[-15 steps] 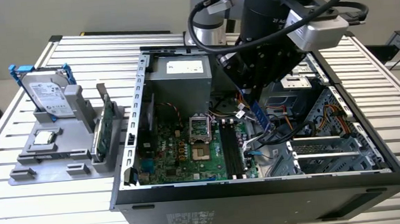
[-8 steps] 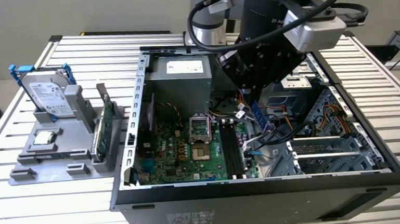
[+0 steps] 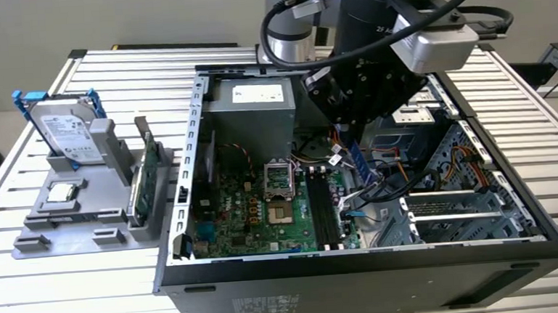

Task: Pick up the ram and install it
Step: 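Insert the ram into the slot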

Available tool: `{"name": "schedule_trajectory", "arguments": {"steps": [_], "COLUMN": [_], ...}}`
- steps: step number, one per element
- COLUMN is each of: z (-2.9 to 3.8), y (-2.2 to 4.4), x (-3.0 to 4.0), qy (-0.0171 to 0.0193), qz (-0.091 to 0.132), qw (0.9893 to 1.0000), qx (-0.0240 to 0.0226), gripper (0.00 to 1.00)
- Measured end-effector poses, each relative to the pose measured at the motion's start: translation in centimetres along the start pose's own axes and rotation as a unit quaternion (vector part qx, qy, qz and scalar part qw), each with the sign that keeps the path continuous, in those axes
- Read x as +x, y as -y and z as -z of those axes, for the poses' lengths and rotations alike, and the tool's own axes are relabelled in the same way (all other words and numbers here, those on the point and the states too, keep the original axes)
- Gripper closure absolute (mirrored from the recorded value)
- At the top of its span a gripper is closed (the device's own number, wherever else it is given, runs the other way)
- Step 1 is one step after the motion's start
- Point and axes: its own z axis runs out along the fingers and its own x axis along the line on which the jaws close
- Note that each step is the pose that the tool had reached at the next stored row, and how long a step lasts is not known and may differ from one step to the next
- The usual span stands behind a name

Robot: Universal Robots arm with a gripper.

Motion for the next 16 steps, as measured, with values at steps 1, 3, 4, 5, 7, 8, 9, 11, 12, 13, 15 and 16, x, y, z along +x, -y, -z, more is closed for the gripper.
{"name": "schedule_trajectory", "arguments": {"steps": [1,3,4,5,7,8,9,11,12,13,15,16], "z": [0.00,-0.02,-0.03,-0.03,-0.04,-0.05,-0.06,-0.07,-0.08,-0.08,-0.09,-0.10], "y": [0.00,0.00,0.00,0.00,0.00,0.00,0.00,0.00,0.00,0.00,0.00,0.00], "x": [0.00,0.00,0.00,0.00,0.00,0.00,0.00,0.00,0.00,0.00,0.00,0.00], "qy": [0.0001,0.0003,0.0004,0.0005,0.0007,0.0008,0.0009,0.0010,0.0011,0.0012,0.0014,0.0015], "qz": [-0.002,-0.007,-0.010,-0.012,-0.017,-0.019,-0.021,-0.026,-0.028,-0.030,-0.035,-0.037], "qw": [1.0000,1.0000,1.0000,0.9999,0.9999,0.9998,0.9998,0.9997,0.9996,0.9995,0.9994,0.9993], "qx": [0.0000,0.0000,0.0001,0.0000,0.0001,0.0001,0.0001,0.0002,0.0002,0.0002,0.0003,0.0003], "gripper": [1.00,1.00,1.00,1.00,1.00,1.00,1.00,1.00,1.00,1.00,1.00,1.00]}}
